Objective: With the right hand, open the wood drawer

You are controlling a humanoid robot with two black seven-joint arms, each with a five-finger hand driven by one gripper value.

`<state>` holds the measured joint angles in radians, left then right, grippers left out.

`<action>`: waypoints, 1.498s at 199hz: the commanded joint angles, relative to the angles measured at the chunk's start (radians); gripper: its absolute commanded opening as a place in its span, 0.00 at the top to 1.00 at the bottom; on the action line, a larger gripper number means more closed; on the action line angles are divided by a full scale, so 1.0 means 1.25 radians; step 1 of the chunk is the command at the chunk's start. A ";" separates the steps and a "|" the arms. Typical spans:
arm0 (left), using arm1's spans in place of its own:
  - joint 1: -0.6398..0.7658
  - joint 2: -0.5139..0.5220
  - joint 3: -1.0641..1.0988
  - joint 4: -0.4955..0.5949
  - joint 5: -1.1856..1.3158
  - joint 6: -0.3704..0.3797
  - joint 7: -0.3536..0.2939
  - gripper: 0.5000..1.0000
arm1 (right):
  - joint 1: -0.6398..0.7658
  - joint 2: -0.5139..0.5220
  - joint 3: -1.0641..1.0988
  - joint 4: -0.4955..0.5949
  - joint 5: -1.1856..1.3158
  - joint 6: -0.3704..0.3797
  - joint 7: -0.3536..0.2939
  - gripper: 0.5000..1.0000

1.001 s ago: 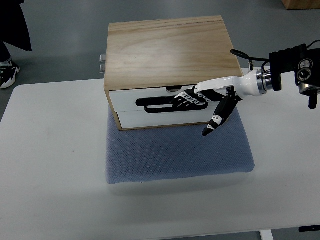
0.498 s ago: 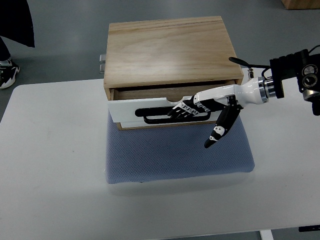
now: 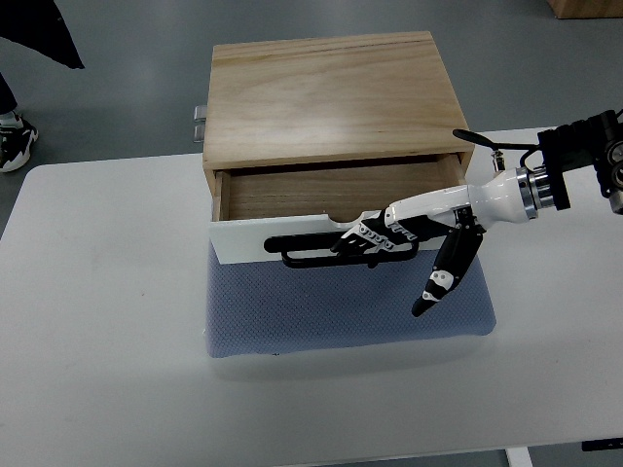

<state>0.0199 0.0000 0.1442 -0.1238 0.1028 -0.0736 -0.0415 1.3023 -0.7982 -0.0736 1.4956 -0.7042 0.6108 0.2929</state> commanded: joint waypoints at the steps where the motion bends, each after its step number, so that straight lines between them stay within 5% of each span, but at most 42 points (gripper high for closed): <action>1: 0.000 0.000 0.000 0.000 0.000 0.000 0.000 0.00 | 0.000 -0.011 0.001 0.012 0.000 0.000 0.000 0.11; 123: 0.000 0.000 0.000 0.000 0.000 0.000 0.000 0.00 | 0.014 -0.046 0.014 0.036 0.000 0.000 0.000 0.11; 212: 0.000 0.000 0.000 0.000 0.000 0.000 0.000 0.00 | 0.081 -0.174 0.044 0.108 0.086 0.000 0.001 0.11; 255: 0.000 0.000 0.000 0.001 0.000 0.000 0.000 0.00 | 0.071 -0.251 0.182 0.054 0.188 0.000 0.009 0.11; 298: 0.000 0.000 0.000 0.000 0.000 0.000 0.000 0.00 | 0.034 -0.244 0.269 -0.118 0.351 0.000 0.010 0.11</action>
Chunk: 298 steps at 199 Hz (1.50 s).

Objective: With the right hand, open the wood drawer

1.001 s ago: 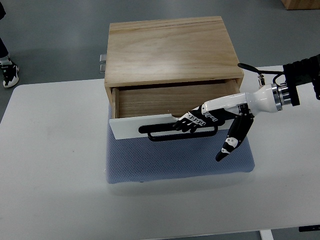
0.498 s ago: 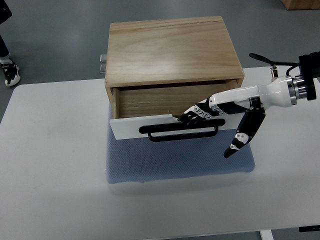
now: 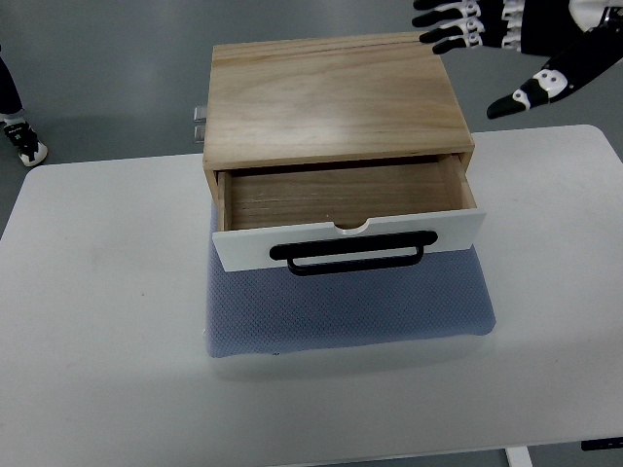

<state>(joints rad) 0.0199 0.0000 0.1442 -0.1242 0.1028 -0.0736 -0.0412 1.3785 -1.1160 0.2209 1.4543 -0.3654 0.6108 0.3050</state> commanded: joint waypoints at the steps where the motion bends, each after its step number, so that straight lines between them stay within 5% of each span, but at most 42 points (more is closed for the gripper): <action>1: 0.000 0.000 0.000 0.000 0.000 0.000 0.000 0.00 | -0.031 0.014 0.038 -0.096 0.090 0.000 0.000 0.12; 44: 0.000 0.000 0.000 0.000 0.000 0.000 0.000 0.00 | -0.157 0.095 0.120 -0.330 0.306 0.000 -0.008 0.12; 89: 0.000 0.000 0.000 0.000 0.000 0.000 0.000 0.00 | -0.298 0.285 0.240 -0.702 0.429 0.000 -0.012 0.12; 115: 0.000 0.000 0.000 0.000 0.000 0.000 0.000 0.00 | -0.342 0.393 0.292 -0.817 0.489 0.000 -0.040 0.12; 168: 0.000 0.000 0.000 0.000 0.000 0.000 0.000 0.00 | -0.398 0.458 0.296 -0.831 0.658 -0.084 -0.093 0.12; 244: 0.000 0.000 0.000 0.000 0.000 0.000 0.000 0.00 | -0.443 0.536 0.282 -0.828 0.646 -0.084 -0.103 0.12; 273: 0.000 0.000 0.000 0.000 0.000 0.000 0.000 0.00 | -0.454 0.574 0.283 -0.827 0.649 -0.086 -0.181 0.12; 298: 0.000 0.000 0.000 0.000 0.000 0.000 0.000 0.00 | -0.455 0.591 0.281 -0.822 0.646 -0.086 -0.197 0.11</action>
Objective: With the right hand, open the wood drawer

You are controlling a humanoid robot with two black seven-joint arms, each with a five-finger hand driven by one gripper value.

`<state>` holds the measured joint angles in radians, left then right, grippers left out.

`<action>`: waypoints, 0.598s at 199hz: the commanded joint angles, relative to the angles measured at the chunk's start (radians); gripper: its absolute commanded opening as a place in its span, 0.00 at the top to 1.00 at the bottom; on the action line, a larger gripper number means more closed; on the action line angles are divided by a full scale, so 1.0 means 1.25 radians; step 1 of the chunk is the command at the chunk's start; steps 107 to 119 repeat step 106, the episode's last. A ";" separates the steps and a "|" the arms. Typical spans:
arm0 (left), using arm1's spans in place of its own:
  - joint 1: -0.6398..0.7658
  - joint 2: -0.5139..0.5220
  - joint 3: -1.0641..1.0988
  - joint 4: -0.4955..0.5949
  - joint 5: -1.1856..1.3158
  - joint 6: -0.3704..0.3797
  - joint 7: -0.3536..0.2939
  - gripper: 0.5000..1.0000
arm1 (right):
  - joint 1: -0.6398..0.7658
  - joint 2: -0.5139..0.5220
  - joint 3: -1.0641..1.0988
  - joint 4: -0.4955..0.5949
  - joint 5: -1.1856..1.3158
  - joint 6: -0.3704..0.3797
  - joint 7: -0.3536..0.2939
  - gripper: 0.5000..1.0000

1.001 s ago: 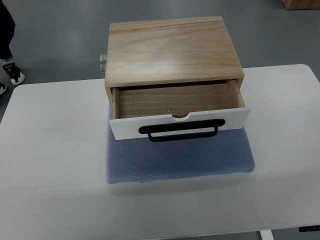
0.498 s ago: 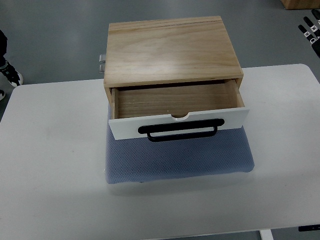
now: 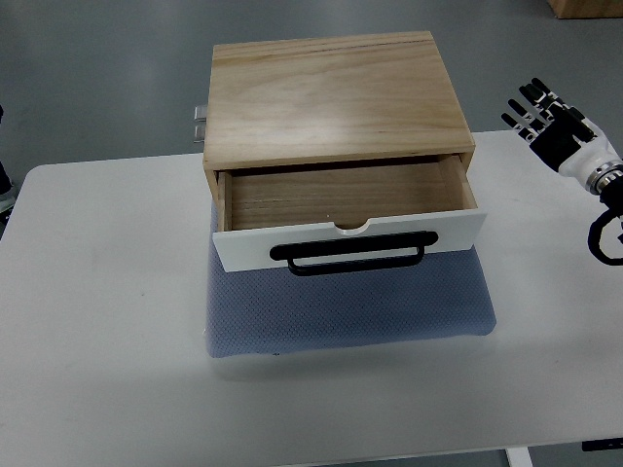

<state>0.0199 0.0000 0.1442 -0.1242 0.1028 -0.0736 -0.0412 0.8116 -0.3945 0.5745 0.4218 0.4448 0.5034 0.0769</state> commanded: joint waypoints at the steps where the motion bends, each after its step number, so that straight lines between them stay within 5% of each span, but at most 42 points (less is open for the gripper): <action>1: 0.000 0.000 0.000 0.001 0.000 0.000 0.000 0.00 | -0.001 0.015 -0.002 0.004 -0.002 0.000 -0.014 0.11; 119: 0.000 0.000 0.000 0.000 0.000 0.000 0.000 0.00 | -0.010 0.055 -0.055 0.004 -0.002 0.016 -0.005 0.11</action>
